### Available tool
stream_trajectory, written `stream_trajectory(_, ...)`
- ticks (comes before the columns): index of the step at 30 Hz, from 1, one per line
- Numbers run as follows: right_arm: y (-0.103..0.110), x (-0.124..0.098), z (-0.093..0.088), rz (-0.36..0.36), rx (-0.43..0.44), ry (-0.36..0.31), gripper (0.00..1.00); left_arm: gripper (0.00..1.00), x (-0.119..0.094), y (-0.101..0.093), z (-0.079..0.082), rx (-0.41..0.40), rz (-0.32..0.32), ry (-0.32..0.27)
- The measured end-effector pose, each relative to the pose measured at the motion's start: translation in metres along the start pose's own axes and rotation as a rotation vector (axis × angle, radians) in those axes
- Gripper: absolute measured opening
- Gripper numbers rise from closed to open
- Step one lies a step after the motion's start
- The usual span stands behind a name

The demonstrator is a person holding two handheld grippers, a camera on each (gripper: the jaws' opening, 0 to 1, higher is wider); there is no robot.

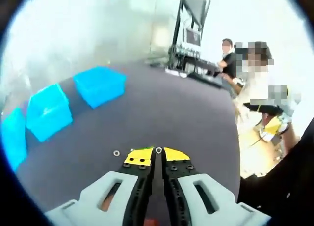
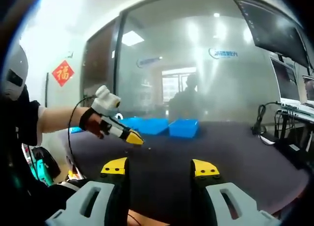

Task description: Sort the screws, nuts, and washers into the corresponding bins

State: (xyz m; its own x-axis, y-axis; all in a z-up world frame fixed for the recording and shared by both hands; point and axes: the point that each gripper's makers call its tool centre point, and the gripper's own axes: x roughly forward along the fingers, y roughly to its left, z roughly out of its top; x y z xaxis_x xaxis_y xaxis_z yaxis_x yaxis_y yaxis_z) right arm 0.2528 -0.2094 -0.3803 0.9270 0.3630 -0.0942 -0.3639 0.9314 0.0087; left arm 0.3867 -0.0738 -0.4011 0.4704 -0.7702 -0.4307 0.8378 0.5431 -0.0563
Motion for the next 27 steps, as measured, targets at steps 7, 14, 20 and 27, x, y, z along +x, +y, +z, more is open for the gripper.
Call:
stream_trajectory(7, -0.004, 0.002, 0.01, -0.025, 0.004, -0.037, 0.45, 0.06, -0.044, -0.006, 0.031, -0.029, 0.065, -0.208)
stream_trajectory(14, -0.007, 0.004, 0.023, -0.042, 0.004, -0.078, 0.45, 0.06, -0.085, -0.002, 0.041, 0.006, 0.196, -0.366)
stream_trajectory(20, -0.005, 0.005, 0.028, -0.04, 0.006, -0.095, 0.45, 0.06, -0.114, 0.01, 0.036, -0.081, 0.298, -0.466)
stream_trajectory(27, 0.001, 0.01, 0.033, -0.021, -0.005, -0.1, 0.45, 0.06, -0.127, 0.03, 0.029, -0.061, 0.396, -0.475)
